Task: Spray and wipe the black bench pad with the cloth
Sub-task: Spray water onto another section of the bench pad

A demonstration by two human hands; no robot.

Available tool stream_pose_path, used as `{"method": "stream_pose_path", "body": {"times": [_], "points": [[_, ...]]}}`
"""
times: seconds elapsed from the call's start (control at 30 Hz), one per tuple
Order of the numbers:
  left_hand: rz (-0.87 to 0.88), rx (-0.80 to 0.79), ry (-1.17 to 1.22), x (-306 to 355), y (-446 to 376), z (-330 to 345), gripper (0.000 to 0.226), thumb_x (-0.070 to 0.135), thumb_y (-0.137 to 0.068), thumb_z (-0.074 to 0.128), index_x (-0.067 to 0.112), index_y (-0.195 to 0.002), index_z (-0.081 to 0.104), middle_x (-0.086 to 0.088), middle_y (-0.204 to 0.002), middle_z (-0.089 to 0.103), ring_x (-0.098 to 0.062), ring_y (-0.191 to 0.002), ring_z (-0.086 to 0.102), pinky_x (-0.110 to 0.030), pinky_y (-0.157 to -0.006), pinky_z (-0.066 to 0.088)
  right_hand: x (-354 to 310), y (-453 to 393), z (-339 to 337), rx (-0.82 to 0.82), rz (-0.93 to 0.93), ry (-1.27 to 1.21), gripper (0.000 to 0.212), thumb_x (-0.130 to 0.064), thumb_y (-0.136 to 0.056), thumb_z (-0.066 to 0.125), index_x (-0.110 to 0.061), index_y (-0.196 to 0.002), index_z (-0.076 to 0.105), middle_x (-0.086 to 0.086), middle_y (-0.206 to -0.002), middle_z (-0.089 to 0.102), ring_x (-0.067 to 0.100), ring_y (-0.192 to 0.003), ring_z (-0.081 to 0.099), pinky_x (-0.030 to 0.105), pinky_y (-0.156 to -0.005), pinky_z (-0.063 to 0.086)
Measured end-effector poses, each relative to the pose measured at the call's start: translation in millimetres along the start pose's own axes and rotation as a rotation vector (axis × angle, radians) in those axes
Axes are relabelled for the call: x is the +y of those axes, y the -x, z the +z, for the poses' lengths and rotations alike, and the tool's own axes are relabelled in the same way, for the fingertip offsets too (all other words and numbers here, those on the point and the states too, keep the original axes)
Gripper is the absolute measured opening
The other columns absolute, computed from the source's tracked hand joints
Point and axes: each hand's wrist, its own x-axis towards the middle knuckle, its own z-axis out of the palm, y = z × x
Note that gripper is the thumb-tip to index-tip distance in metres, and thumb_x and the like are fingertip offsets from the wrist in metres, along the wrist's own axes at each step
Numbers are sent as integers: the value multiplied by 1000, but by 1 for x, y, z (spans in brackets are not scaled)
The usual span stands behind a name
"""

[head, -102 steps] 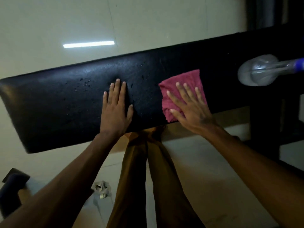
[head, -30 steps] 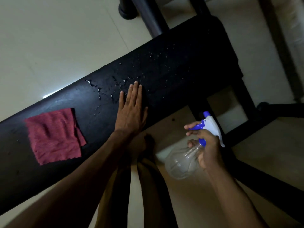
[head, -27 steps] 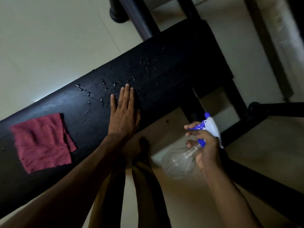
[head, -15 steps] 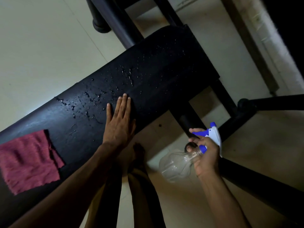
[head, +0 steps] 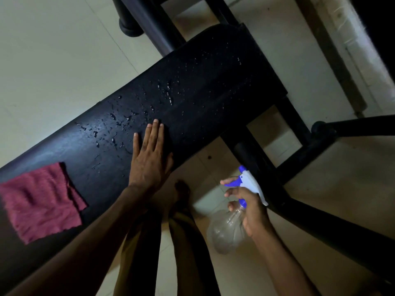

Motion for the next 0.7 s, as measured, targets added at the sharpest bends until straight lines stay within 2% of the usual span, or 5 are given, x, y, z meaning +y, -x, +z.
{"method": "stream_pose_path", "body": {"times": [0.13, 0.23, 0.33, 0.53, 0.7], "points": [[-72, 10, -3, -12, 29, 1, 77, 38, -101, 41, 6, -162, 7, -11, -169, -3, -23, -156, -7, -50, -127, -3, 15, 2, 7, -109, 16, 114, 20, -12, -64, 53, -12, -71, 71, 17, -84, 67, 20, -63, 51, 29, -48, 37], [-140, 9, 9, -28, 54, 4, 79, 45, -98, 34, 8, -162, 5, -8, -169, -4, -21, -156, -8, -44, -126, -8, 21, 2, 10, -201, 51, 215, 23, -19, -64, 58, -11, -79, 73, 15, -89, 70, 25, -66, 51, 31, -50, 38], [-215, 18, 11, -43, 76, 7, 79, 50, -99, 28, 10, -162, 0, -7, -169, -7, -20, -156, -10, -41, -126, -12, 18, 4, 16, -367, 49, 362, 21, -21, -62, 56, -11, -75, 68, 16, -71, 58, 26, -58, 46, 28, -51, 37], [-336, 28, 27, -57, 104, 13, 79, 51, -100, 27, 10, -162, 2, -9, -170, -3, -22, -157, -6, -47, -128, -1, 14, -2, 32, -585, 14, 571, 21, -14, -72, 53, -14, -79, 72, 20, -69, 62, 25, -52, 50, 34, -54, 39], [-353, 44, 39, -56, 104, 17, 79, 49, -100, 29, 10, -162, 0, -9, -170, -5, -21, -157, -9, -46, -127, -4, 10, -14, 35, -304, -62, 477, 29, -18, -70, 50, -23, -84, 75, 4, -67, 62, 21, -51, 50, 28, -49, 40]]}}
